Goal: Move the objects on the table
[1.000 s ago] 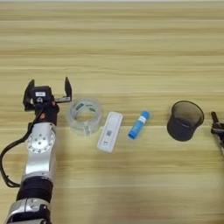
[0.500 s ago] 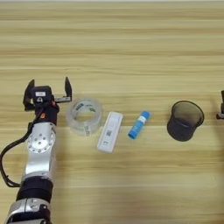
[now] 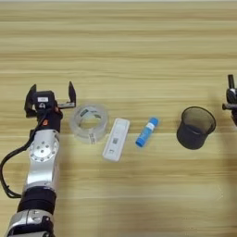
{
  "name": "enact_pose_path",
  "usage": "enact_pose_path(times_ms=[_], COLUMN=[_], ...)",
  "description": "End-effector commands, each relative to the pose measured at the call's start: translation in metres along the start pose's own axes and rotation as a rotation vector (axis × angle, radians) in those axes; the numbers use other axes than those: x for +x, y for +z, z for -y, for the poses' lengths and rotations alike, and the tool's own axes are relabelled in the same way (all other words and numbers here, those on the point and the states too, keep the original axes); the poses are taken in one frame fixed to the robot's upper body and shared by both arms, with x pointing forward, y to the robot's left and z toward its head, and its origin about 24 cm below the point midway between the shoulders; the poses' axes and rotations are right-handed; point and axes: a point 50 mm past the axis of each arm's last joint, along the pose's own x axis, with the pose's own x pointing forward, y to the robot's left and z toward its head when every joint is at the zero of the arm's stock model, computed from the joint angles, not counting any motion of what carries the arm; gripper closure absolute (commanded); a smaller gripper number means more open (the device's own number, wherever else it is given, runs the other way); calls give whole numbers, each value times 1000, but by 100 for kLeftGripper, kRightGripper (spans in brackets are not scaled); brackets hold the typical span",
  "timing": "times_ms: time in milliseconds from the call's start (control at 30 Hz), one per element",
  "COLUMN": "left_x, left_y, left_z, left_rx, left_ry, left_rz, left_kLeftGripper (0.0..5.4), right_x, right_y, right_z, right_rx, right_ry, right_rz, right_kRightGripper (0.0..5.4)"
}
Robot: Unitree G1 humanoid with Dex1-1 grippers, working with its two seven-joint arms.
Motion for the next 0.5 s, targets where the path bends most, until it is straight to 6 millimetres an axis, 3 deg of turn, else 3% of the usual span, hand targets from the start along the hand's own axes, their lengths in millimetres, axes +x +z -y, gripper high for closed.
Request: enact_pose_path(times_ms=[33,200,500], left_x=[1,1,1], left_y=[-2,-2,-2], left_z=[3,2,4], left_rx=[7,7,7], left_ry=[-5,-4,-6], left_rz=[-17,-18,-18], left_kLeftGripper=[0,0,0], right_x=[5,8,7], right_y=[11,21,19], right_z=[-12,-25,-44], right_rx=[33,71,173], right_ry=[31,70,132], right_rz=[45,99,90], right_kRightGripper=[465,465,465])
